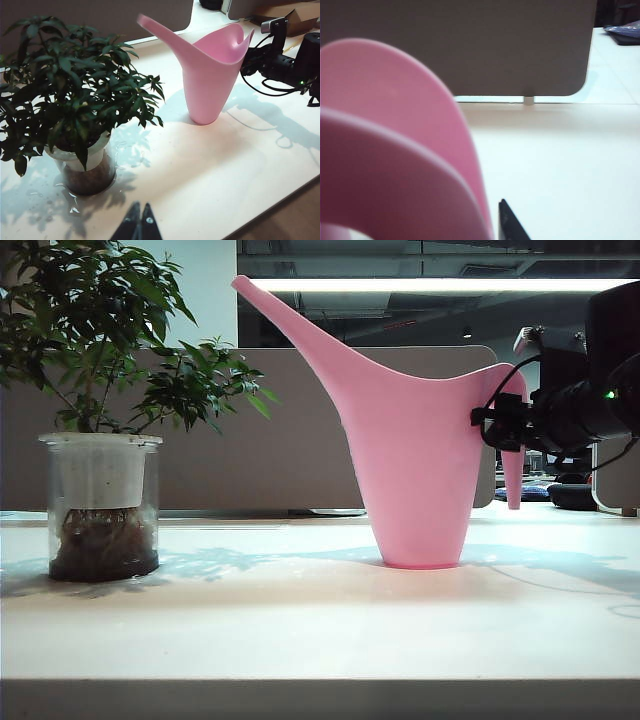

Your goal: Pick up the watering can from the table, water the potted plant, and put the can back.

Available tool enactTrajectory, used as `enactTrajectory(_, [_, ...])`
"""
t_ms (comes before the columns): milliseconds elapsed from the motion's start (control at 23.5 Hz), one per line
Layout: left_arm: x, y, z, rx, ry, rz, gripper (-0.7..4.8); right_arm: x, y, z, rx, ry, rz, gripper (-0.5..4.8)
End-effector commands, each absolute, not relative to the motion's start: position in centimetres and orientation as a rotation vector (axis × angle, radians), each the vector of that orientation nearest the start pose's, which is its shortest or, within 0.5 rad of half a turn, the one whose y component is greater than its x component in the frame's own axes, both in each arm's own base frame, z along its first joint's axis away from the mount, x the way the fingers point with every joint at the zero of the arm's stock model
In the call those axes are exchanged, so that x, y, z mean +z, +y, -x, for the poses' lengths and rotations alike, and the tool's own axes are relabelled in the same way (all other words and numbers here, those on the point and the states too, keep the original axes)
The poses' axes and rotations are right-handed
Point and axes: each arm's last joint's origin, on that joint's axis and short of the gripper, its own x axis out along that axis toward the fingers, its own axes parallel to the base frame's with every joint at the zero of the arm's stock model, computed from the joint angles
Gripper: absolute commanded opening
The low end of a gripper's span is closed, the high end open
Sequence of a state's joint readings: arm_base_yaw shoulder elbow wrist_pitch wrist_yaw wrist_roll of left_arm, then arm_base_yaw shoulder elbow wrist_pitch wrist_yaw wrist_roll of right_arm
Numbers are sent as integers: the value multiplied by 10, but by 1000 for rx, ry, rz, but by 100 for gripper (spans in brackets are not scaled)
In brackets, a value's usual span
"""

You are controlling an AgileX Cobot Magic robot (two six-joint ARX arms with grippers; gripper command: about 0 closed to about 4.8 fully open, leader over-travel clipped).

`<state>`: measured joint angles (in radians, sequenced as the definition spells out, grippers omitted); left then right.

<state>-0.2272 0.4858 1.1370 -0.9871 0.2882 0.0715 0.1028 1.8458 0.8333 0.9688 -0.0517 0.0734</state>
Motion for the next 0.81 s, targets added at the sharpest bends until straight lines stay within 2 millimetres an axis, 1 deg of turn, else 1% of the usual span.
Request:
enactTrajectory(43, [393,-16,-32,-526,310,-58,-5,185,39,-365,149,68,-73,213])
enactTrajectory(298, [393,-16,-31,-526,319,-58,-5,202,38,-352,145,167,-69,214])
enactTrajectory(468, [393,-16,-31,-527,319,-58,-5,219,37,-343,147,163,-26,256])
enactTrajectory(553, [393,-16,-31,-527,319,-58,-5,222,36,-340,147,187,8,257])
enactTrajectory(681, [392,-16,-31,-526,325,-58,-5,230,35,-325,146,297,14,257])
enactTrajectory(808, [392,-16,-31,-526,331,-58,-5,243,34,-312,146,328,15,267])
